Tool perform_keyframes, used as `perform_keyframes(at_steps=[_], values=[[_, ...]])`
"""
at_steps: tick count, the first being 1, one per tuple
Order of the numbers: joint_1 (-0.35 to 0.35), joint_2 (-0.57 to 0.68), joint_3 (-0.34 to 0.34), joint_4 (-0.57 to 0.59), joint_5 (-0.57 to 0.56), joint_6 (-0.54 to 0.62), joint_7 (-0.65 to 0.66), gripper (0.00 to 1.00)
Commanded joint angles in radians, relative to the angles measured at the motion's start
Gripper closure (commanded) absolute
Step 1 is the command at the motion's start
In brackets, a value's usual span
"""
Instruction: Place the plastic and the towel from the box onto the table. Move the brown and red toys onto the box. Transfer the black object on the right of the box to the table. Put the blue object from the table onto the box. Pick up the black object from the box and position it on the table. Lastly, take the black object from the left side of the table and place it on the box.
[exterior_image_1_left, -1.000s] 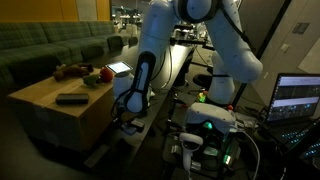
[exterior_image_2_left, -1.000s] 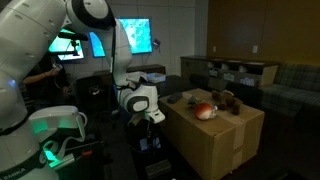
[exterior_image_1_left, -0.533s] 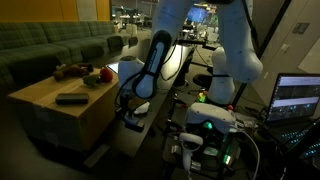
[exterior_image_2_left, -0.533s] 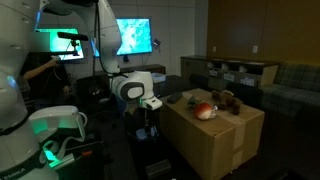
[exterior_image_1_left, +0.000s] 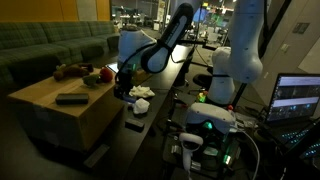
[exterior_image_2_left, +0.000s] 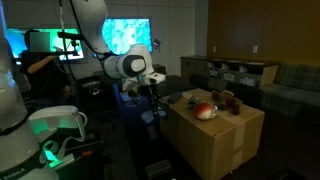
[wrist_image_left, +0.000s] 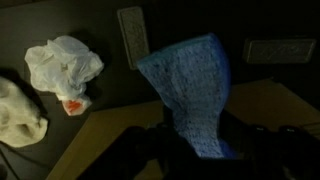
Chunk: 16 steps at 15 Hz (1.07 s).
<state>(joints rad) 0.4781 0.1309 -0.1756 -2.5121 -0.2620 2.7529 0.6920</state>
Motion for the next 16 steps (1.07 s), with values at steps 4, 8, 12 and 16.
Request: perform_keyframes(at_steps=[4, 8, 12, 16], values=[[-0.202, -0.138, 0.166, 0.062, -0.085, -0.136, -0.098, 0.79], [-0.282, -0.071, 0.206, 0.161, -0.058, -0.113, -0.263, 0.79], [-0.316, 0.041, 0.213, 0.294, -0.046, -0.097, -0.402, 0.79], [-0.317, 0.162, 0.216, 0.44, -0.028, -0.104, -0.496, 0.79]])
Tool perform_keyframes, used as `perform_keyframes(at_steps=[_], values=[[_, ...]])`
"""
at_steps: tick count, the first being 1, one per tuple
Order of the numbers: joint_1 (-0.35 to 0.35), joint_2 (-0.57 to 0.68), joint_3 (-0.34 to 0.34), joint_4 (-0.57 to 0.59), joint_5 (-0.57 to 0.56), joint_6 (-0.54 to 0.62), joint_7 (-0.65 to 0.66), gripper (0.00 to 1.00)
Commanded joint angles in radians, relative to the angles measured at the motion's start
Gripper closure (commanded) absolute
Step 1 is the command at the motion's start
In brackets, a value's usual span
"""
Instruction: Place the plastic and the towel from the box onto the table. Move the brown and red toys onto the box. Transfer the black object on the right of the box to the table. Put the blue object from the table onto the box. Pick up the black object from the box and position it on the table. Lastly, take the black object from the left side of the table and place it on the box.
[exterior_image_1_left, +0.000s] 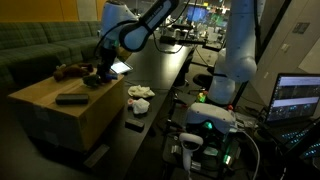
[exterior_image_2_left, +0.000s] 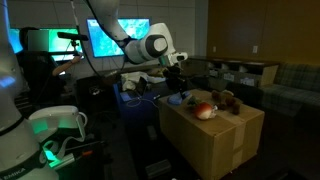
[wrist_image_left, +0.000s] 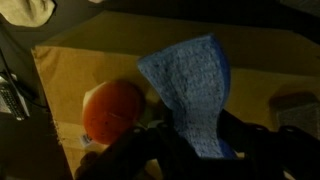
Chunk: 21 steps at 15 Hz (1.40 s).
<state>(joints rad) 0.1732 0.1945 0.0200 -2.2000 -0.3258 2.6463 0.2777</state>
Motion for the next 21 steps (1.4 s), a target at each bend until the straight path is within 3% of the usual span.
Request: perform_keyframes(at_steps=[1, 11, 21], values=[[-0.011, 0.122, 0.021, 0.157, 0.041, 0.002, -0.1, 0.79], [-0.013, 0.275, 0.055, 0.395, 0.147, 0.01, -0.253, 0.79], [0.047, 0.452, 0.01, 0.576, 0.103, 0.051, -0.22, 0.79]])
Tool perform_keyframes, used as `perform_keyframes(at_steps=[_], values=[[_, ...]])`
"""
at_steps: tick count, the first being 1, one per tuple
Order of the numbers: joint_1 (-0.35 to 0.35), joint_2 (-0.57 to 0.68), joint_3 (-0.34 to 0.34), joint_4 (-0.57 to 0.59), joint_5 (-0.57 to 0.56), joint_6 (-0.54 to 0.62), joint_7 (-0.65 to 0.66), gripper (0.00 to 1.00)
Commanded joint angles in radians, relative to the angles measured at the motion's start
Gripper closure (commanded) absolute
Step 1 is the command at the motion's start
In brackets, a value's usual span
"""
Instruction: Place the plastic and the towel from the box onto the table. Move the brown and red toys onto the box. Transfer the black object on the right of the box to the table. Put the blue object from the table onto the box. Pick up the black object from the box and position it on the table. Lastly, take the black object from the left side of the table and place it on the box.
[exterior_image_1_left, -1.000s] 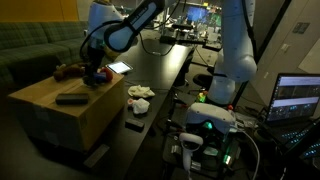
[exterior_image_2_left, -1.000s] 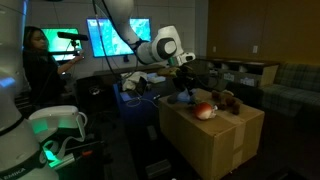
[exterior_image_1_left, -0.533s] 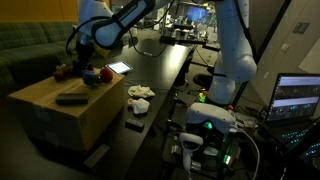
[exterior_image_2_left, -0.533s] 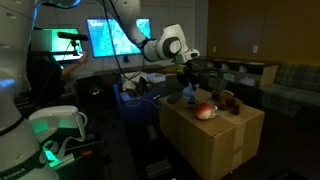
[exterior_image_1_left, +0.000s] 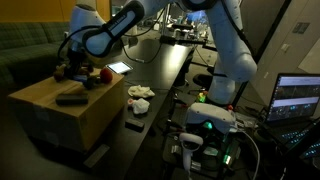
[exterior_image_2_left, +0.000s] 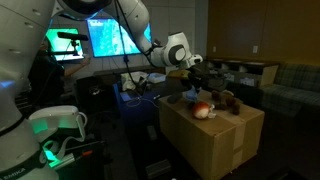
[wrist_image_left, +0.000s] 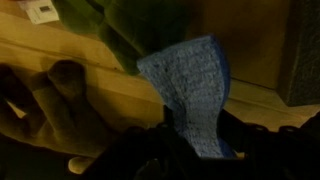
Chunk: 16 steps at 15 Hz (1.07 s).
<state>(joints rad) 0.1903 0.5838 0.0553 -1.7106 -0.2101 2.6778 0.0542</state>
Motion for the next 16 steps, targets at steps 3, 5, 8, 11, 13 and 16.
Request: perform_keyframes(at_steps=[3, 5, 8, 11, 13, 16], values=[[0.052, 0.096, -0.048, 0.125, -0.023, 0.023, 0.015, 0.79], [0.069, 0.115, -0.07, 0.149, -0.033, 0.028, 0.026, 0.79], [0.083, 0.126, -0.094, 0.169, -0.041, 0.03, 0.031, 0.79], [0.099, 0.132, -0.119, 0.178, -0.057, 0.024, 0.039, 0.7], [0.113, 0.13, -0.137, 0.176, -0.079, 0.02, 0.048, 0.31], [0.123, 0.119, -0.145, 0.162, -0.099, 0.012, 0.049, 0.16]])
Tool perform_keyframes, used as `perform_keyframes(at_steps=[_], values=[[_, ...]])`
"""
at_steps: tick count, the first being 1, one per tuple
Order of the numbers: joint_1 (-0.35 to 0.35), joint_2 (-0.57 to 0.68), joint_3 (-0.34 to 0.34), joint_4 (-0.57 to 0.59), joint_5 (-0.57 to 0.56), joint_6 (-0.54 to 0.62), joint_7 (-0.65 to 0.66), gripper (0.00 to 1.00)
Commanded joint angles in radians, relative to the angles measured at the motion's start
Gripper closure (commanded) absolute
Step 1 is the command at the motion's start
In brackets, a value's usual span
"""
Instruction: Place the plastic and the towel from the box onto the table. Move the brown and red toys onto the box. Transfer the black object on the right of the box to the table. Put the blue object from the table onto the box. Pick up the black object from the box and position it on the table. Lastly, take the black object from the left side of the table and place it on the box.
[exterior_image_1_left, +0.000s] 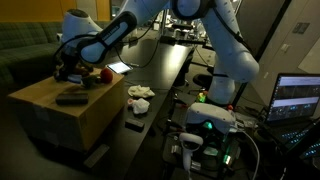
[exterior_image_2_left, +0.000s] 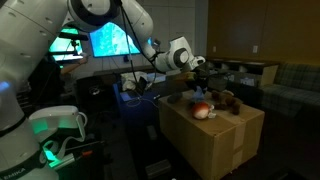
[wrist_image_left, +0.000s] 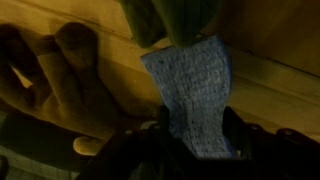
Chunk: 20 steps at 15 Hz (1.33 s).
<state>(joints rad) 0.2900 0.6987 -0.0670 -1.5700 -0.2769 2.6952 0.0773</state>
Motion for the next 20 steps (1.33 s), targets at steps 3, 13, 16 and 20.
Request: perform_keyframes(at_steps=[3, 13, 16, 20], values=[[0.023, -0.025, -0.007, -0.009, -0.041, -0.022, 0.003, 0.0], [-0.013, -0.197, 0.106, -0.186, 0.002, -0.082, -0.068, 0.0], [-0.022, -0.245, 0.131, -0.246, 0.027, -0.081, -0.051, 0.0], [-0.047, -0.277, 0.188, -0.308, 0.09, -0.088, -0.087, 0.0]])
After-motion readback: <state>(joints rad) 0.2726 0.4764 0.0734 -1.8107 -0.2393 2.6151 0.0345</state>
